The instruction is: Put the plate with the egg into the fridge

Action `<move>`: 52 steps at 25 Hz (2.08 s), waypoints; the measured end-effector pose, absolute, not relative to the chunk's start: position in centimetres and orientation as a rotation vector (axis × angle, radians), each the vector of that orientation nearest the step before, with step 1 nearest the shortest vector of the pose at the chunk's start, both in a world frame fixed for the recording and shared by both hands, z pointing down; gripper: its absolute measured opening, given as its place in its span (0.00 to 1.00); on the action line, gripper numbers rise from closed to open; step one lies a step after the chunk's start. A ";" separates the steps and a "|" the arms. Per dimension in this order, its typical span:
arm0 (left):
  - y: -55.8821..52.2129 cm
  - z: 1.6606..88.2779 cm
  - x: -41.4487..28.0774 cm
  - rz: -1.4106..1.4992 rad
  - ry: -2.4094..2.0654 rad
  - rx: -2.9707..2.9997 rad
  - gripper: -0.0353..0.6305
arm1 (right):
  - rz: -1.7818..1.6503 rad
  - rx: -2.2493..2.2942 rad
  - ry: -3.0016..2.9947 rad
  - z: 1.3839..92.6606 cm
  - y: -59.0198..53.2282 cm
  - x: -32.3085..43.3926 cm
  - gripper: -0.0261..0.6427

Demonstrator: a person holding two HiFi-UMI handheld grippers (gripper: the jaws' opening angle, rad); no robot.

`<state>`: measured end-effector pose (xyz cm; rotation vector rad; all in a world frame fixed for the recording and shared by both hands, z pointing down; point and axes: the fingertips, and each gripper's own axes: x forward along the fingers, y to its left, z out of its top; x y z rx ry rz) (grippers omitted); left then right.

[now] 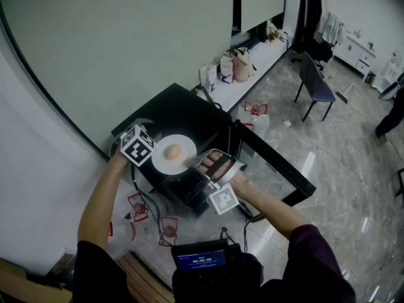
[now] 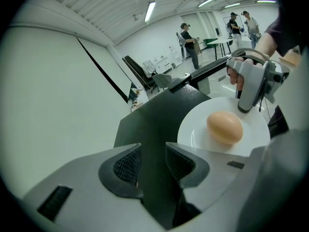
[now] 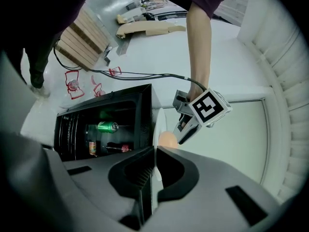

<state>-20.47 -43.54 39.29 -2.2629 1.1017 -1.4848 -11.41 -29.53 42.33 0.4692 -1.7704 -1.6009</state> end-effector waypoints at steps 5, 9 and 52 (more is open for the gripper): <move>-40.1 36.2 -18.9 -1.312 1.215 -2.230 0.25 | -1.650 0.477 -1.753 41.9 -28.8 -10.9 0.07; -36.0 34.3 -17.2 -1.176 1.309 -2.194 0.25 | -1.668 0.499 -1.767 41.4 -27.8 -10.2 0.07; -11.2 42.6 -5.4 -0.473 1.593 -2.243 0.07 | -1.506 0.734 -1.574 47.7 -13.0 -1.3 0.07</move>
